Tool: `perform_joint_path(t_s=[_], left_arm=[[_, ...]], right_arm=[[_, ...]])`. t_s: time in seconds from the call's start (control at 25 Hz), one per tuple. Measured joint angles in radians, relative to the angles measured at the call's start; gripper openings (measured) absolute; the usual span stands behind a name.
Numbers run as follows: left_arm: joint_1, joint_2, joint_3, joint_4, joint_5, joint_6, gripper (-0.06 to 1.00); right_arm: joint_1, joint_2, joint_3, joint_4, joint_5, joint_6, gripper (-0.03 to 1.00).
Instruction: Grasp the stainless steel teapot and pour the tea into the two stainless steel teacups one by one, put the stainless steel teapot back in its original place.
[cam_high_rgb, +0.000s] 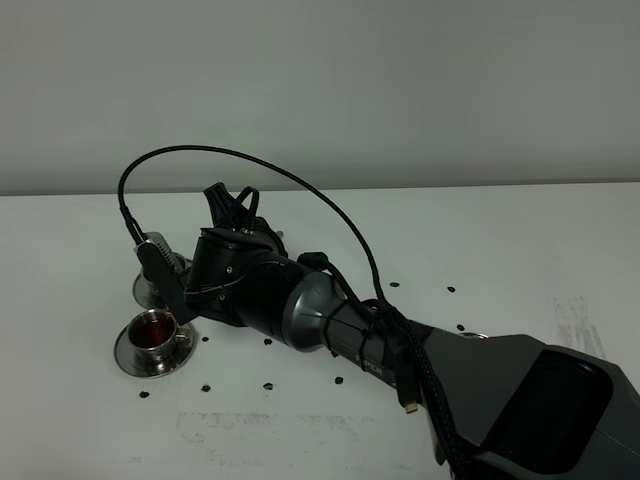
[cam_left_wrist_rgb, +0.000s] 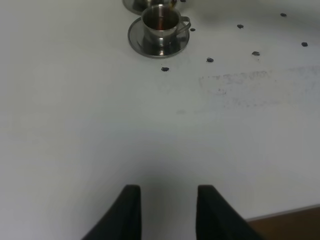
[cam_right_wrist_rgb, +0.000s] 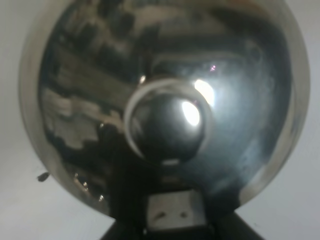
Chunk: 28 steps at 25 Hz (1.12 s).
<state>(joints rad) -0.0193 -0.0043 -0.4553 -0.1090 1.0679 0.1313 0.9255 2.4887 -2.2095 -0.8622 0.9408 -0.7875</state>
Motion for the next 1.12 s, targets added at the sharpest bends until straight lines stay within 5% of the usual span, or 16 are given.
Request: perform_joint_path(t_s=[0.84, 1.12], left_arm=[[0.0, 0.0, 0.0, 0.0, 0.0, 0.002, 0.3], [0.0, 0.0, 0.0, 0.0, 0.0, 0.002, 0.3]], right_arm=[[0.016, 0.0, 0.0, -0.028, 0.0, 0.01, 0.19], [0.017, 0.0, 0.0, 0.059, 0.001, 0.015, 0.19]])
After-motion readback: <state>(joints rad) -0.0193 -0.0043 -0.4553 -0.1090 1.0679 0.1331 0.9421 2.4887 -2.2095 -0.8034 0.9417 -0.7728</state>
